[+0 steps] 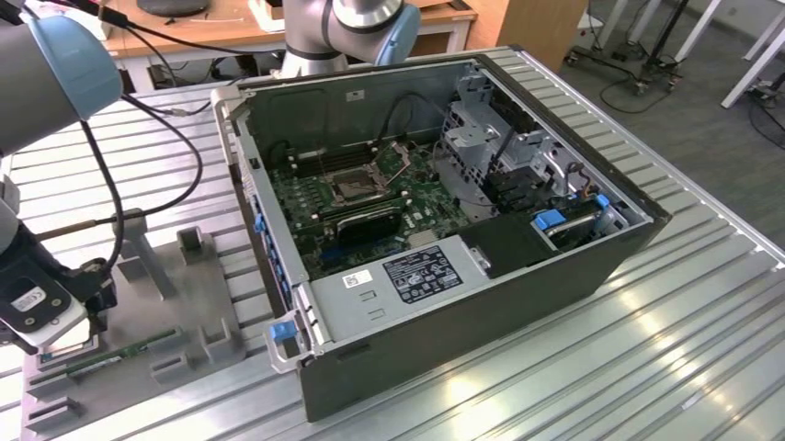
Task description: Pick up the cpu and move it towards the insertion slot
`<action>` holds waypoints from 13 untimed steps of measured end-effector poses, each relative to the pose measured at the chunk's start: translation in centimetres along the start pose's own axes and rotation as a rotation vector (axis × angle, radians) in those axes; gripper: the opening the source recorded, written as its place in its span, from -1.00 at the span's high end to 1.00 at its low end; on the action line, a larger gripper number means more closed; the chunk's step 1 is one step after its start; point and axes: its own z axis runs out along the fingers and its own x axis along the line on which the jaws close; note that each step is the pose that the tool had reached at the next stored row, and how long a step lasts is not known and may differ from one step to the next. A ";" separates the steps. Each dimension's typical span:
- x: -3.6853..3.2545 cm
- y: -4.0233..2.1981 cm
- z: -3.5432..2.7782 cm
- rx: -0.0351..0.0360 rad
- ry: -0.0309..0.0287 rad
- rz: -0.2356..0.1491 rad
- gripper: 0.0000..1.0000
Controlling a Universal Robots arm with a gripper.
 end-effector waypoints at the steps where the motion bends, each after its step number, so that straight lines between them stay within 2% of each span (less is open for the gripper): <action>1: 0.00 0.00 0.00 -0.0001 -0.0001 0.000 -0.41; 11: 0.03 0.00 0.00 -0.0001 0.0001 0.000 -0.39; 12: 0.03 0.00 0.00 -0.0001 0.0000 0.000 -0.25; 13: 0.04 0.00 0.00 -0.0001 0.0001 0.000 -0.25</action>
